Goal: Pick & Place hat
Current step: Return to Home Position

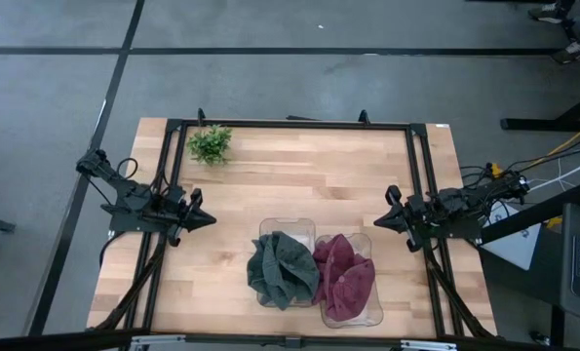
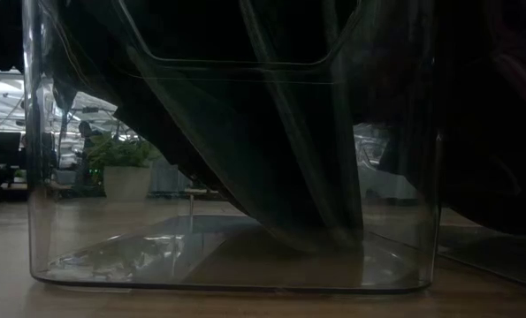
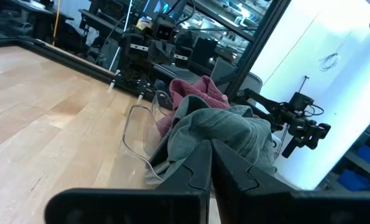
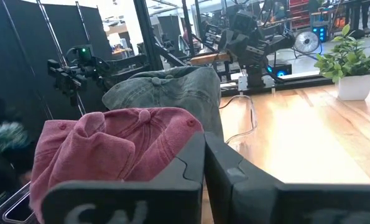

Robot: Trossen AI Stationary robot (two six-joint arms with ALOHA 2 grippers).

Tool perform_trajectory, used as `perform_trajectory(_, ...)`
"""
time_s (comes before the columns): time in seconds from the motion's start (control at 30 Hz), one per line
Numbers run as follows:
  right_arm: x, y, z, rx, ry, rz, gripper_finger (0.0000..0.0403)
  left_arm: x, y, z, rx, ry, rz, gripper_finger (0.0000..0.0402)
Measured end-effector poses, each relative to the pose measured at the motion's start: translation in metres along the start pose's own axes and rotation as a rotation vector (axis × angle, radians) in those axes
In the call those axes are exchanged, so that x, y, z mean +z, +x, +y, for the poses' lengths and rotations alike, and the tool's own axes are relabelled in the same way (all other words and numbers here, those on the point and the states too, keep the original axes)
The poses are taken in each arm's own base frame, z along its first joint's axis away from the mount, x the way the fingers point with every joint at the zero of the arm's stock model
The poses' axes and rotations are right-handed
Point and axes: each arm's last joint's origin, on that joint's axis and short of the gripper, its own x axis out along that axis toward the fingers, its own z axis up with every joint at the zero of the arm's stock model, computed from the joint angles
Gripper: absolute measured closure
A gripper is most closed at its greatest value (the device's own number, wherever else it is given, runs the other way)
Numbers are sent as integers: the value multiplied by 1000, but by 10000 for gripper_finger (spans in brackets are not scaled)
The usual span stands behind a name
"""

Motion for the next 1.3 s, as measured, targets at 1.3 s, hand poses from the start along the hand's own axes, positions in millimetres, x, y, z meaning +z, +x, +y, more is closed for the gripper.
perform_trajectory(1.3,0,0,0,0,0,0,395,0,0,0,1,0,0,389)
